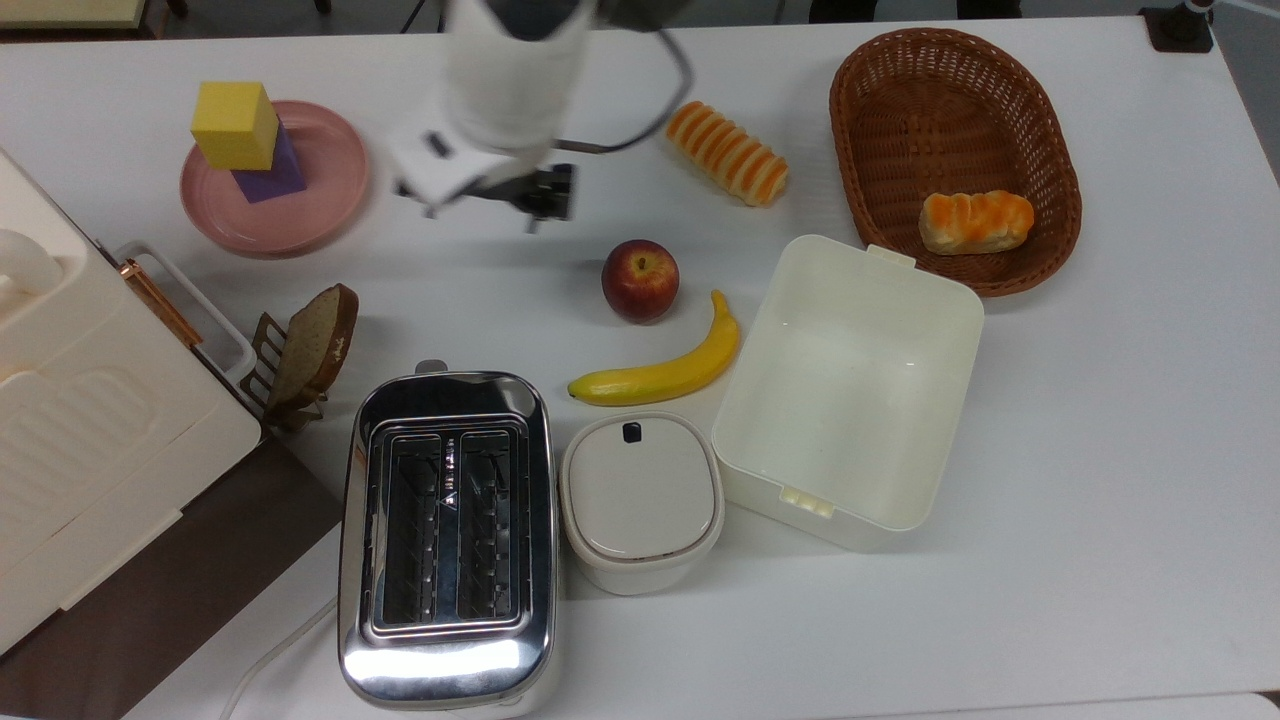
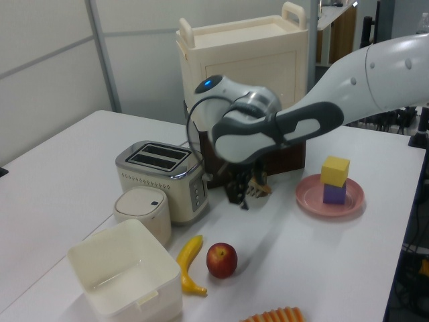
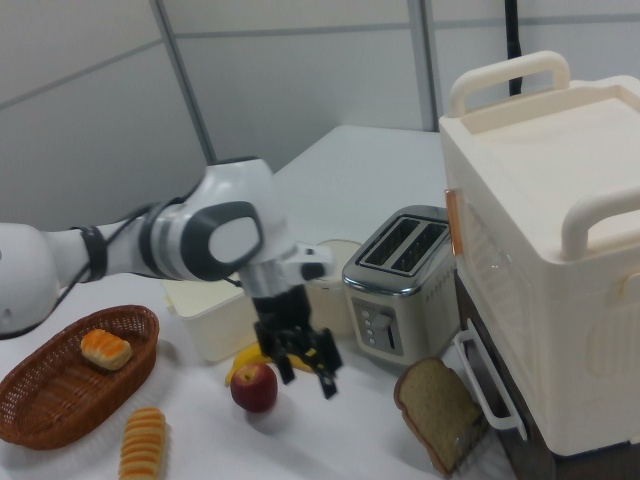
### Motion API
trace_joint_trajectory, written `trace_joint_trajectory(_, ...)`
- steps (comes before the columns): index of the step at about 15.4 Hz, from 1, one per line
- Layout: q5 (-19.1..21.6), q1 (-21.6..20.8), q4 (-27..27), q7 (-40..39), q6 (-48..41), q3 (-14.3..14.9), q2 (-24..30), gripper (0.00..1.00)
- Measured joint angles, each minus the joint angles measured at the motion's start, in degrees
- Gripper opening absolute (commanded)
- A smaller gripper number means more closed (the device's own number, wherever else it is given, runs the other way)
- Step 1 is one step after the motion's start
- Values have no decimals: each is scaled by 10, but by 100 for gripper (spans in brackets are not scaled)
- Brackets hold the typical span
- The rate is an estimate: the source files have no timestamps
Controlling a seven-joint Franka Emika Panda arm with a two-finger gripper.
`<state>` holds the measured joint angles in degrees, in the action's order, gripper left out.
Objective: Put the yellow cube on the table
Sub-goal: 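Lower the open gripper around the yellow cube atop the purple cube, then close the gripper on the yellow cube and lift it off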
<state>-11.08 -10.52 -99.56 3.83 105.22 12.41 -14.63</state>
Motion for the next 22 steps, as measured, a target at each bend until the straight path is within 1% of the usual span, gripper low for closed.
trace_joint_trajectory(7, -5, 150, -1, -159, 0, 3, 16, 100)
trace_joint_trajectory(10, -5, 194, -6, -218, 0, 3, 17, 100)
trace_joint_trajectory(11, -5, 212, -18, -246, 0, 3, 18, 100)
trace_joint_trajectory(17, -5, 250, -43, -307, 0, 2, 22, 100)
trace_joint_trajectory(20, -5, 275, -47, -342, 0, 3, 39, 100)
trace_joint_trajectory(22, -5, 284, -54, -353, 0, 3, 49, 100)
